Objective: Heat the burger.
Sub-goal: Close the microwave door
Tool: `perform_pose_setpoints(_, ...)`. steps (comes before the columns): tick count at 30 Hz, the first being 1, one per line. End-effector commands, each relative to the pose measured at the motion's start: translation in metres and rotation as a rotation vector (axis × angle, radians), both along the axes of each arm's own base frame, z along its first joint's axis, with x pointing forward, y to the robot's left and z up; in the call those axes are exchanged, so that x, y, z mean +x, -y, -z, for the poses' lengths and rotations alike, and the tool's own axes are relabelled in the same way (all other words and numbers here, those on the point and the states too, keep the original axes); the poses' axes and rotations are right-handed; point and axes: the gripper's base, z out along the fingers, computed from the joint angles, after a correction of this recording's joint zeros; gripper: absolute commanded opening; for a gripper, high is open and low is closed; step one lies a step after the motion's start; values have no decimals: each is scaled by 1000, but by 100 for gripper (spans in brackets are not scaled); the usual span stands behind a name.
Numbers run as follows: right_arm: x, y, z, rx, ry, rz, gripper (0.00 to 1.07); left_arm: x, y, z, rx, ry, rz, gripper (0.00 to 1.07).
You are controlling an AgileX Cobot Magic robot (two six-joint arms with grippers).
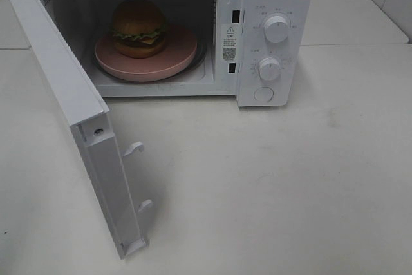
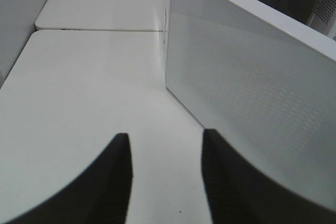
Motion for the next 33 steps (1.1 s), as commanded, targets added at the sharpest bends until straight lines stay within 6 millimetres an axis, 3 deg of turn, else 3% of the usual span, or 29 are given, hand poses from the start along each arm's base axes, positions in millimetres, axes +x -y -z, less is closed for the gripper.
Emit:
perform_pose_setpoints(1,-3,0,0,5,33,5,76,8,0,-6,-4,27,-2,17)
perform_pose_setpoints(3,-3,0,0,5,33,5,76,21,-1,-8,7,13,-9,0)
perform_pose_setpoints(10,-3,0,0,5,33,5,76,46,-2,2,11,92,-28,0)
perform_pose_setpoints(23,-3,0,0,5,33,5,76,84,-5,62,9,233,-69,0)
perform_pose_setpoints(33,-3,0,0,5,33,5,76,108,-6,72,36,253,-71,0)
